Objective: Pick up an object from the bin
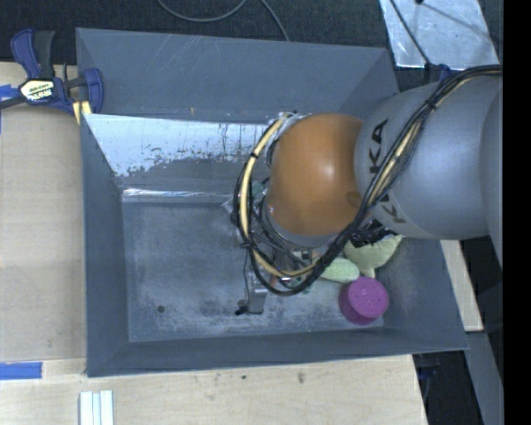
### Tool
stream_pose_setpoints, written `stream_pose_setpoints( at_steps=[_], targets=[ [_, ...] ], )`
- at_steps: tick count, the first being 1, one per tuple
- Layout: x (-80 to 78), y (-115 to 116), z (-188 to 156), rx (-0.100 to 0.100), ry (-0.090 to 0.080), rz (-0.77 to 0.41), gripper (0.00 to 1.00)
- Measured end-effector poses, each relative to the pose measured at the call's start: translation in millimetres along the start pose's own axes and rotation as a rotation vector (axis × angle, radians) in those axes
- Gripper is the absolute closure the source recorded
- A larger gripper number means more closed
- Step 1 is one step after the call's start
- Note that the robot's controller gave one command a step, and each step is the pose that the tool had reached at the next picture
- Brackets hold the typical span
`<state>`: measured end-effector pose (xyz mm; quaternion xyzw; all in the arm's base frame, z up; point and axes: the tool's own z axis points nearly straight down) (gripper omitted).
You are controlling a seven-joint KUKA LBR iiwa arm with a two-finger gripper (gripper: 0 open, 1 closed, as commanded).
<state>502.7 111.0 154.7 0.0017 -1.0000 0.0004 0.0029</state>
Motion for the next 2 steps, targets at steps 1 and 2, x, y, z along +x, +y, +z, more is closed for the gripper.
stream_pose_setpoints(
  at_steps=[1, 2],
  targets=[
    [-1.7, -0.5, -4.6, -0.001, -0.008, 0.004, 0.0],
    [-45.1, -48.2, 41.3, -0.001, -0.014, -0.132, 0.0]
  ],
)
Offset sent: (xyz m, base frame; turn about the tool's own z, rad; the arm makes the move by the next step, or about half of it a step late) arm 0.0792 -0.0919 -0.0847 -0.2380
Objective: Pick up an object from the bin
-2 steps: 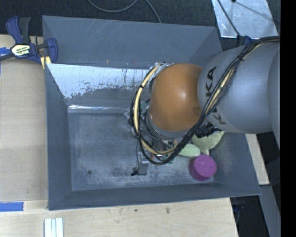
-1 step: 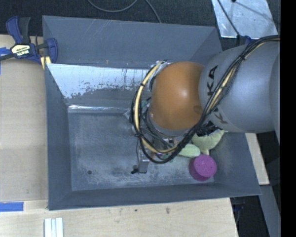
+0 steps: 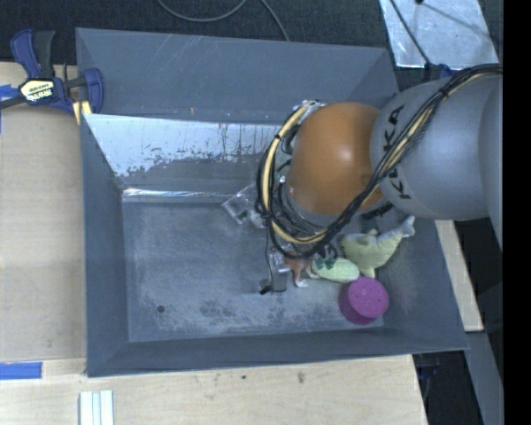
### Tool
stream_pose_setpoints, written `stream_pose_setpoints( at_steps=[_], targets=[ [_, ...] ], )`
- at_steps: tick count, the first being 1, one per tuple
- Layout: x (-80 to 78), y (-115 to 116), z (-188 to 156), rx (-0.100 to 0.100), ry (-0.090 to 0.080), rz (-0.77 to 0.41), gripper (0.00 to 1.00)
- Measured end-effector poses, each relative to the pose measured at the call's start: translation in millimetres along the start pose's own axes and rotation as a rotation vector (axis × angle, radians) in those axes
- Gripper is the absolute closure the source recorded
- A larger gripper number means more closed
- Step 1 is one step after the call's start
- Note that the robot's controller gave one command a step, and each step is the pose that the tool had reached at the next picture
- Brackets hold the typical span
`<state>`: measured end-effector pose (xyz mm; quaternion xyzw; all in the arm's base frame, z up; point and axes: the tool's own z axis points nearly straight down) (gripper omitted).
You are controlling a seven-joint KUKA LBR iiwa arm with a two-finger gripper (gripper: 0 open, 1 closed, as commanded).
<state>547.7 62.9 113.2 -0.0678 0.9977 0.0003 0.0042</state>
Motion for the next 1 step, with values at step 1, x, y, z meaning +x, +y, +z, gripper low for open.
stream_pose_setpoints(
  at_steps=[1],
  targets=[
    [1.2, -32.0, -13.5, 0.0, 0.007, 0.066, 0.0]
  ],
)
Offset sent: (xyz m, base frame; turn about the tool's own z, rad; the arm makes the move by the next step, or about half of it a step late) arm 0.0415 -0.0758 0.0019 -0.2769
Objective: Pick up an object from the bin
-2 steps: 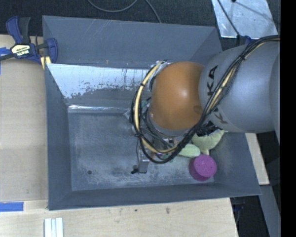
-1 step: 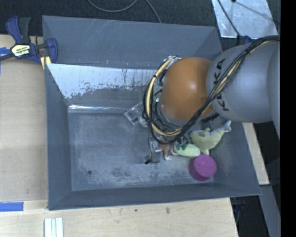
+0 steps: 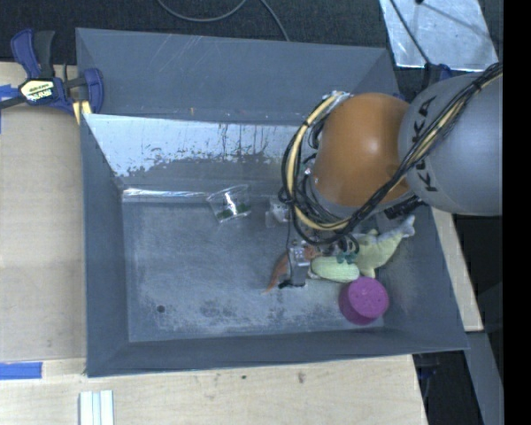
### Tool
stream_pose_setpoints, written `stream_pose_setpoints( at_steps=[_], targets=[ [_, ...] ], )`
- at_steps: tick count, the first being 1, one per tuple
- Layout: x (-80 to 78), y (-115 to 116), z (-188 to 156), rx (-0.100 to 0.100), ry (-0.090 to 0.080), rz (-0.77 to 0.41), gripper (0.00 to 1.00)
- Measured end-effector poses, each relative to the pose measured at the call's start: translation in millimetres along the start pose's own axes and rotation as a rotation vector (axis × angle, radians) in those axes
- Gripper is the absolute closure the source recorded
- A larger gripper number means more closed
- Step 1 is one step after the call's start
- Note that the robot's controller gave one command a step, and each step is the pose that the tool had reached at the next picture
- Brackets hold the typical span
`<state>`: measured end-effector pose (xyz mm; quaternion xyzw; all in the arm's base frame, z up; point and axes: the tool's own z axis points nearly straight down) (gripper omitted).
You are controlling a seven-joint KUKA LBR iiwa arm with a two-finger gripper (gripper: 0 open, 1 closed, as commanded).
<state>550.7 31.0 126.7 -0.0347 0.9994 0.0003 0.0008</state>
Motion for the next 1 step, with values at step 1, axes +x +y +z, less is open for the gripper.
stream_pose_setpoints(
  at_steps=[1],
  targets=[
    [-23.2, -29.0, 4.3, 0.001, -0.003, -0.224, 0.0]
  ],
)
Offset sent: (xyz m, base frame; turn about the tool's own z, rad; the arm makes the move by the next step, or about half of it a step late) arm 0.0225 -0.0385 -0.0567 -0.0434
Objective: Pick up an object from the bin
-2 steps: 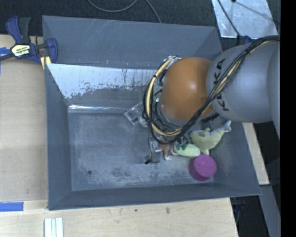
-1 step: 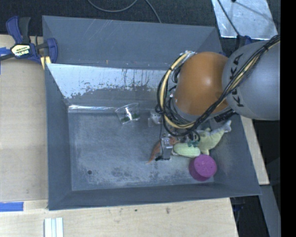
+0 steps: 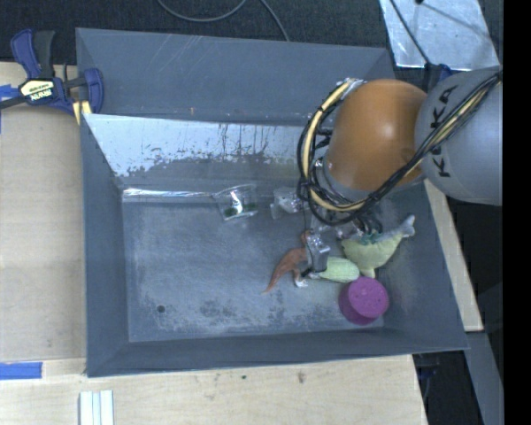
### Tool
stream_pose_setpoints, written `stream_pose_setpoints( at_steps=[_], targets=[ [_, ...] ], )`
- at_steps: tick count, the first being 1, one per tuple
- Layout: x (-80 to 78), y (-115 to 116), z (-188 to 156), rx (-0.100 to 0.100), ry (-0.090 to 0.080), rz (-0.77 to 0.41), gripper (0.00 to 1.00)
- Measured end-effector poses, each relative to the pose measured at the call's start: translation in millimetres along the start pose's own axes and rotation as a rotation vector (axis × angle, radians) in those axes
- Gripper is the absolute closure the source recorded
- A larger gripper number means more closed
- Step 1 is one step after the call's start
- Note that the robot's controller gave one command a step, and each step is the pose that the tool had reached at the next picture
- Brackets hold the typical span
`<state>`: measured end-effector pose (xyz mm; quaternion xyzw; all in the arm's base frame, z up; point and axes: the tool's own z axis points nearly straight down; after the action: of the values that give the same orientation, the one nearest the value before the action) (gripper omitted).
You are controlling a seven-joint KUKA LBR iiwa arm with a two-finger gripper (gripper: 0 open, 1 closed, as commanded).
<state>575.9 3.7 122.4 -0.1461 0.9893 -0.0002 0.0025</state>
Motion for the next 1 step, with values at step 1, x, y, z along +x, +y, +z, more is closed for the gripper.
stream_pose_setpoints(
  at_steps=[1],
  targets=[
    [3.0, -9.1, 34.2, 0.0, 0.002, 0.071, 0.0]
  ],
)
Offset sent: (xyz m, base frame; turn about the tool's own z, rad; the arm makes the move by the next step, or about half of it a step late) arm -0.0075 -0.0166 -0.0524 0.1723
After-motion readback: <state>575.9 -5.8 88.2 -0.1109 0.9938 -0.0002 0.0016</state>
